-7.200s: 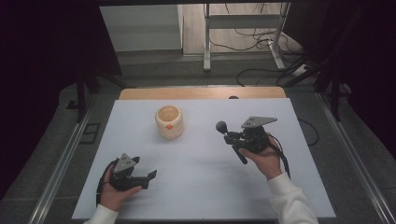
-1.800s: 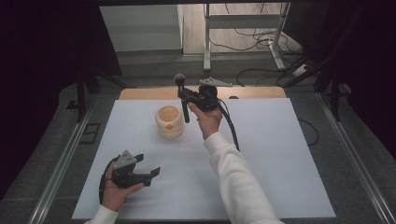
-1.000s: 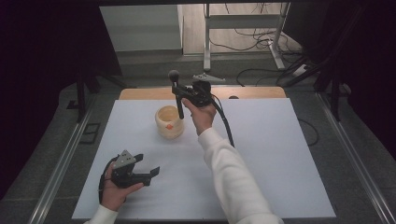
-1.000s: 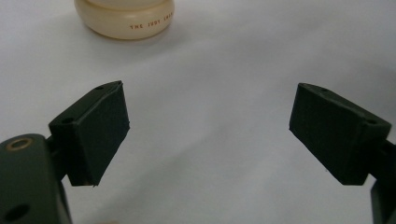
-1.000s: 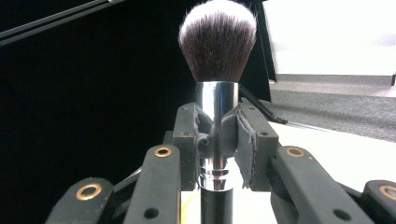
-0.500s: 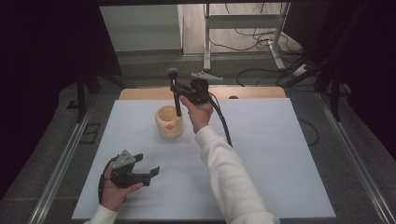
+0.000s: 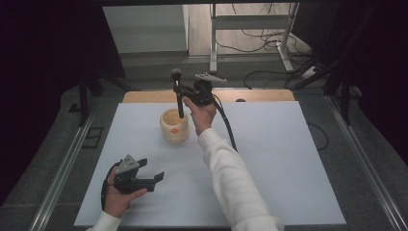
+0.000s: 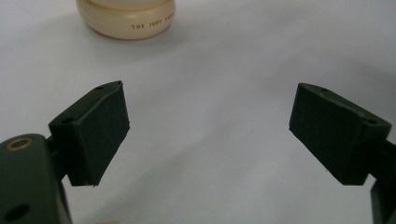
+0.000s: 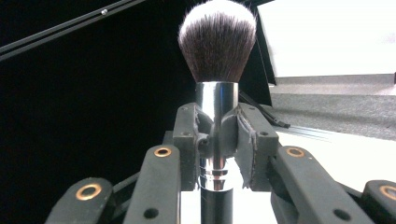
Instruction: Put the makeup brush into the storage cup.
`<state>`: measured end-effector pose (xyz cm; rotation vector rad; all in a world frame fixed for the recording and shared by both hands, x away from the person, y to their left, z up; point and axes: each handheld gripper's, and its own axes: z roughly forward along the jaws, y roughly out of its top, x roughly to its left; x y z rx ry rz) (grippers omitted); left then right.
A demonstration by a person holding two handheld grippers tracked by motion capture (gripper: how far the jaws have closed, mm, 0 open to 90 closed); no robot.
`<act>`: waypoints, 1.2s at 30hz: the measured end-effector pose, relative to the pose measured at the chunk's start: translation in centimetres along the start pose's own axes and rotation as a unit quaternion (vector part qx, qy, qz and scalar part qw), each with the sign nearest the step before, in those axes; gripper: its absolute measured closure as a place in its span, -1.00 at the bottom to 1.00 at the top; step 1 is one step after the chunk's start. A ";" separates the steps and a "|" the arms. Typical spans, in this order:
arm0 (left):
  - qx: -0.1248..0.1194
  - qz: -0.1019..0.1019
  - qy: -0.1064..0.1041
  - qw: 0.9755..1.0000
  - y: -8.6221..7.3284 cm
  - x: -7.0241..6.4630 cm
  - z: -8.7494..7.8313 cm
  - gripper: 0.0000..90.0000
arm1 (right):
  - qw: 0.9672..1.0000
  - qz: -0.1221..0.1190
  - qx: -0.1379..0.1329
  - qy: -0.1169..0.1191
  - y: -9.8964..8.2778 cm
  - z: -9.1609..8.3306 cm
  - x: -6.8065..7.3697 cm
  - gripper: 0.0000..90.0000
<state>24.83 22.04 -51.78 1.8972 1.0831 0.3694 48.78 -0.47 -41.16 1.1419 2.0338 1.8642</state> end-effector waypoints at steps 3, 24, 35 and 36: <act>0.001 0.000 0.000 1.000 0.0 0.0 0.0 -0.72 | 1.000 0.004 -0.002 0.001 -0.2 0.4 -0.1 0.58; 0.000 -0.002 0.000 1.000 -0.1 0.0 0.0 -0.71 | 1.000 0.018 -0.008 0.007 -1.3 2.5 -0.3 0.58; 0.002 0.000 0.001 1.000 -0.2 0.2 0.0 -0.71 | 1.000 0.009 0.002 0.001 -2.3 2.7 -0.3 0.58; 0.002 0.000 0.001 1.000 -0.2 0.2 -0.1 -0.71 | 1.000 0.007 0.006 -0.001 -2.5 2.7 -0.4 0.58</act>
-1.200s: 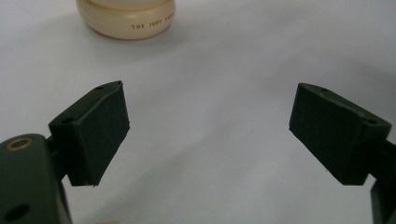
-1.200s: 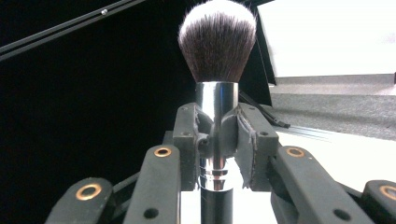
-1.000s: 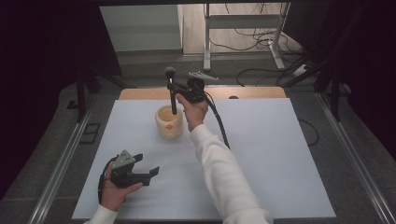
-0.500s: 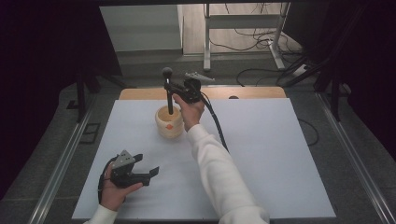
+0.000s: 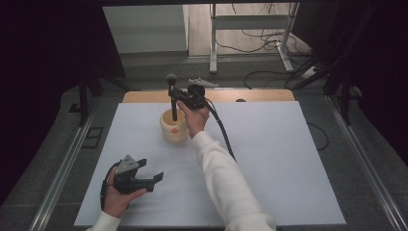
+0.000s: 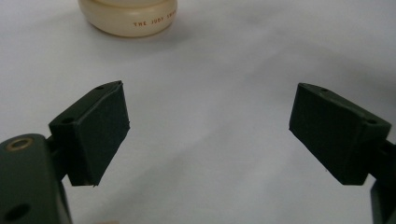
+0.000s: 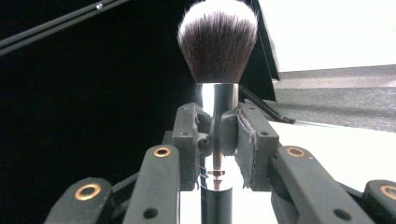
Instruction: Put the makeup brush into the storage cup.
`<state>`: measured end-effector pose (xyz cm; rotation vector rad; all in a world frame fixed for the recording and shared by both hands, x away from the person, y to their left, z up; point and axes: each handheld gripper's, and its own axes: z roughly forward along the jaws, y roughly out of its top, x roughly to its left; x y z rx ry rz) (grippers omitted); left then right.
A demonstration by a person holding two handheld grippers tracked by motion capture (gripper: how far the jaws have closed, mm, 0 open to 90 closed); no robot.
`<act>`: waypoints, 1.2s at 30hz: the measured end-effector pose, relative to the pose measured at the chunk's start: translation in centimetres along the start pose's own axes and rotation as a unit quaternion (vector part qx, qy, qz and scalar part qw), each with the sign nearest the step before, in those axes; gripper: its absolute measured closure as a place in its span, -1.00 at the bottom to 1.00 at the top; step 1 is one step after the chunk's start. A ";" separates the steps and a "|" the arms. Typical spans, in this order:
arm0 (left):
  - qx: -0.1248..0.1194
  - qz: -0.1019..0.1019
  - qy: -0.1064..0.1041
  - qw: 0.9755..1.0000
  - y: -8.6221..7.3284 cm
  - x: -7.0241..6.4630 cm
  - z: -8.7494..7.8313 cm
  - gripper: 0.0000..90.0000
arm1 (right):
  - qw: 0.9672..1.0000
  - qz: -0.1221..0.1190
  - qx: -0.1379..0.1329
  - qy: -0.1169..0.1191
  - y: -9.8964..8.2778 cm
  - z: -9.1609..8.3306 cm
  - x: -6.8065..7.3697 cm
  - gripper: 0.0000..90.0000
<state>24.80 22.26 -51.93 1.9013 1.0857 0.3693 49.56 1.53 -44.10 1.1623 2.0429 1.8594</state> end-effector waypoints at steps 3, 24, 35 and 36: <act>0.001 0.000 0.000 1.000 0.0 0.0 0.0 -0.71 | 1.000 -0.005 0.012 -0.005 -0.7 0.0 -0.2 0.57; 0.001 0.002 0.003 1.000 -0.1 0.0 -0.1 -0.71 | 0.996 -0.046 0.071 0.024 -0.2 -2.6 0.6 -0.70; 0.002 0.003 0.002 1.000 0.0 0.0 -0.1 -0.71 | 0.993 -0.069 0.093 0.036 0.4 -4.6 0.7 -0.74; 0.001 0.003 0.002 1.000 0.0 0.0 -0.1 -0.71 | 0.992 -0.072 0.095 0.036 0.4 -4.7 0.7 -0.74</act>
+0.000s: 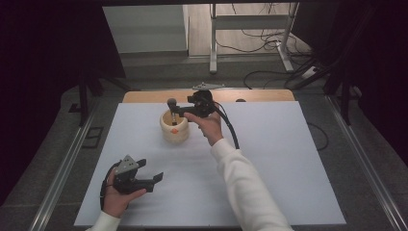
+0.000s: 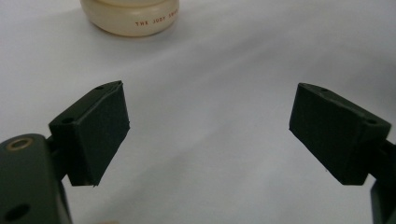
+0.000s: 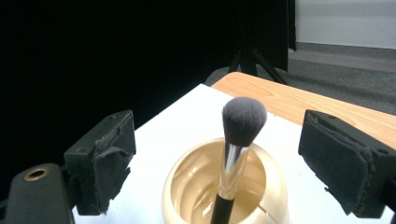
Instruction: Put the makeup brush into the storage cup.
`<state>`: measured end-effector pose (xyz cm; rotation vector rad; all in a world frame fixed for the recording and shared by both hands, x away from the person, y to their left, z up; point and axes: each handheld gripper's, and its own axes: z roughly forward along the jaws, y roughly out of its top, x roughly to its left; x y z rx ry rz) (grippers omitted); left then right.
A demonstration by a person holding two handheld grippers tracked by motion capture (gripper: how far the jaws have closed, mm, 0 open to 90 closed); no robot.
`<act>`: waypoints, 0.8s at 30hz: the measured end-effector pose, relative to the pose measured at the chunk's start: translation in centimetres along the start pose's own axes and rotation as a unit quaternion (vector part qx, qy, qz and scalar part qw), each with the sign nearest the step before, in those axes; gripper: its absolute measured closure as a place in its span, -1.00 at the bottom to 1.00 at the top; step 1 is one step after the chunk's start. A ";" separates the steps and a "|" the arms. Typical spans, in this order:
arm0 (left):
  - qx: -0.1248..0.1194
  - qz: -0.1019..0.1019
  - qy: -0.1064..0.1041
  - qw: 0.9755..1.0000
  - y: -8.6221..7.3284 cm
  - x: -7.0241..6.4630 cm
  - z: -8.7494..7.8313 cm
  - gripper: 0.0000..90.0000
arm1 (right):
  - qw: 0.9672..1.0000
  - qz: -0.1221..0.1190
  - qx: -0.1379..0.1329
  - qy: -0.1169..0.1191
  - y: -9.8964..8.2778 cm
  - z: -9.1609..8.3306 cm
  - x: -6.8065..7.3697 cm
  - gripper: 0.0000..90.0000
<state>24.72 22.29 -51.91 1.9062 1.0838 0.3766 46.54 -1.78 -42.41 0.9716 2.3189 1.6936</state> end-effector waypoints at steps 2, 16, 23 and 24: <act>-0.001 -0.001 0.000 1.000 0.0 0.0 0.0 -0.71 | 1.000 -0.004 0.006 -0.001 -0.1 -0.3 0.0 -0.75; 0.000 -0.001 0.001 1.000 0.0 -0.1 0.1 -0.71 | 1.000 -0.020 0.018 -0.010 -1.4 -4.7 -0.5 -0.75; -0.003 -0.003 0.003 1.000 0.0 -0.2 0.1 -0.71 | 0.999 -0.033 0.023 -0.014 -2.5 -7.9 -0.3 -0.75; -0.003 -0.004 0.003 1.000 0.0 -0.2 0.1 -0.71 | 0.999 -0.036 0.023 -0.014 -2.7 -8.4 -0.2 -0.75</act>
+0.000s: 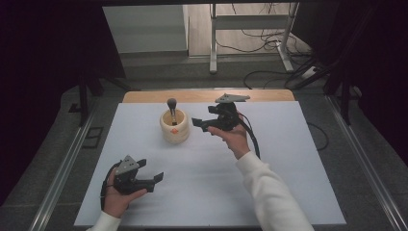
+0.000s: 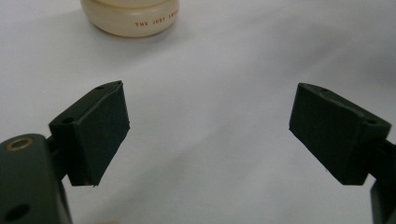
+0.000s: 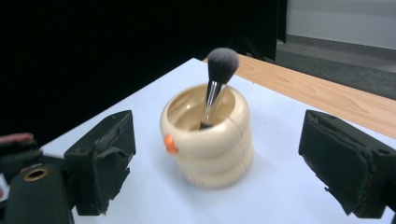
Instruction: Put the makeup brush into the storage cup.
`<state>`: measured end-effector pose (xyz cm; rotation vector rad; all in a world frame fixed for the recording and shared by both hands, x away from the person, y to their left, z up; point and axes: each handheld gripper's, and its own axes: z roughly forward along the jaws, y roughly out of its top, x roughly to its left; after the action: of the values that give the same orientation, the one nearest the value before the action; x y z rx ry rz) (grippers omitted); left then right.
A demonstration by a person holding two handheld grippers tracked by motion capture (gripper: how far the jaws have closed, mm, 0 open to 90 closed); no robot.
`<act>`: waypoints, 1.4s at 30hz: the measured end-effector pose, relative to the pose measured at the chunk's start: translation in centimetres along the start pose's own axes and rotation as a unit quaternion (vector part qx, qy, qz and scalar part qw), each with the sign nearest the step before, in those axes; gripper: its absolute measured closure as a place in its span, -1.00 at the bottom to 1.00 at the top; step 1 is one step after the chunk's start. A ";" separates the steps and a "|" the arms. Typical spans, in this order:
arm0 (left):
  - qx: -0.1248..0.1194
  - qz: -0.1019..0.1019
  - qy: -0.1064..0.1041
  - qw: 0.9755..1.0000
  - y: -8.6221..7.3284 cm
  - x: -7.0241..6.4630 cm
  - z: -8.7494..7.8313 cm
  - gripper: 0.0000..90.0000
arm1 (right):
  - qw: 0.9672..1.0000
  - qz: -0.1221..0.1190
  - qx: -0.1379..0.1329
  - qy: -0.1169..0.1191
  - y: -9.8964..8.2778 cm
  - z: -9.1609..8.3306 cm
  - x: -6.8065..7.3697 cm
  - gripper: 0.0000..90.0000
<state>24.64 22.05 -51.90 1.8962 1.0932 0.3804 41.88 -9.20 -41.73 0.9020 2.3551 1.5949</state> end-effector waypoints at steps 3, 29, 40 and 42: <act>0.000 0.000 0.001 1.000 0.0 0.0 0.0 -0.71 | 1.000 -0.004 -0.001 -0.003 -0.7 -1.6 0.1 -0.74; 0.003 0.000 0.005 1.000 -0.1 -0.1 0.1 -0.71 | 0.996 0.002 0.039 -0.078 -11.6 -14.0 -2.3 -0.73; 0.005 -0.003 0.009 1.000 -0.1 0.0 0.2 -0.71 | 0.989 -0.001 0.093 -0.118 -16.1 -17.0 -3.1 -0.74; 0.005 -0.001 0.009 1.000 -0.1 -0.1 0.2 -0.71 | 0.988 0.008 0.097 -0.120 -16.5 -17.1 -3.4 -0.74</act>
<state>24.65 21.92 -52.10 1.9040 1.1112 0.3905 30.54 -28.75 -49.87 1.0849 2.3622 1.1995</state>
